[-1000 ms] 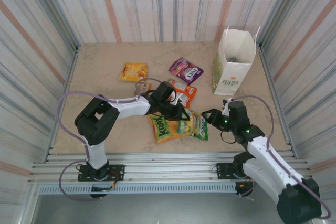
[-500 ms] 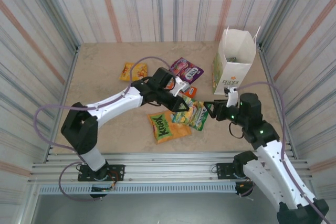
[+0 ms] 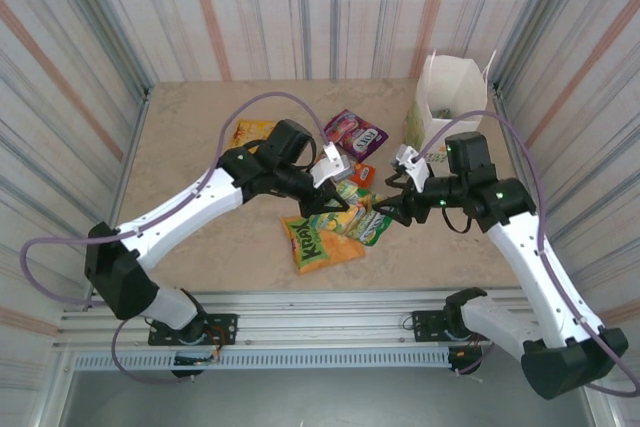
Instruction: Place the snacks into the paper bag
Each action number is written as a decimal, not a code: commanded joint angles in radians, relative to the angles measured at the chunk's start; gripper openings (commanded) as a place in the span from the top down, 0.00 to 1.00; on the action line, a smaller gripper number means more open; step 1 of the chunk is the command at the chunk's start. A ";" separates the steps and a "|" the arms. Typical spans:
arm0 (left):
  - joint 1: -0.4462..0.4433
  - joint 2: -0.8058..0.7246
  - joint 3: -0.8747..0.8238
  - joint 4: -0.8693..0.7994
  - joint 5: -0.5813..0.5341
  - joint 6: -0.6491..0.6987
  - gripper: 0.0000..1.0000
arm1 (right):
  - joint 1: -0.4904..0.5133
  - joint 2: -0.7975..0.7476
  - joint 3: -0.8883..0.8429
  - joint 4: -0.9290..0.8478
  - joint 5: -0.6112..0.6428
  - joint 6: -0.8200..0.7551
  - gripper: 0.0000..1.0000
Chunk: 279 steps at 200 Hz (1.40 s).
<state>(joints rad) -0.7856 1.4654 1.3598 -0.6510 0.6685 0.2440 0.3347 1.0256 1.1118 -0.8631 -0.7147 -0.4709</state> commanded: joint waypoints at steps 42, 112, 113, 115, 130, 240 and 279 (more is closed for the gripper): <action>-0.006 -0.049 0.034 -0.030 0.054 0.106 0.87 | 0.119 0.175 0.106 -0.179 -0.061 -0.160 0.28; -0.006 -0.059 0.029 -0.018 0.015 0.103 0.87 | 0.142 0.206 0.107 -0.155 -0.058 -0.179 0.64; -0.006 -0.059 0.029 -0.018 0.014 0.103 0.87 | 0.142 0.206 0.107 -0.155 -0.057 -0.178 0.64; -0.006 -0.060 0.027 -0.017 0.012 0.103 0.87 | 0.142 0.206 0.108 -0.156 -0.055 -0.178 0.65; -0.006 -0.057 0.025 -0.016 0.000 0.104 0.87 | 0.143 0.205 0.109 -0.160 -0.045 -0.181 0.70; 0.020 -0.043 0.014 0.052 -0.206 -0.036 0.48 | 0.044 0.114 0.058 -0.014 -0.038 -0.089 0.85; 0.078 -0.083 -0.032 0.169 -0.293 -0.223 0.34 | -0.069 0.055 0.044 0.194 -0.020 0.055 0.86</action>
<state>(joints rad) -0.7441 1.4422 1.3598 -0.5831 0.4637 0.1757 0.3248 1.1301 1.1584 -0.8509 -0.7414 -0.5381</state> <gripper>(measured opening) 0.610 0.195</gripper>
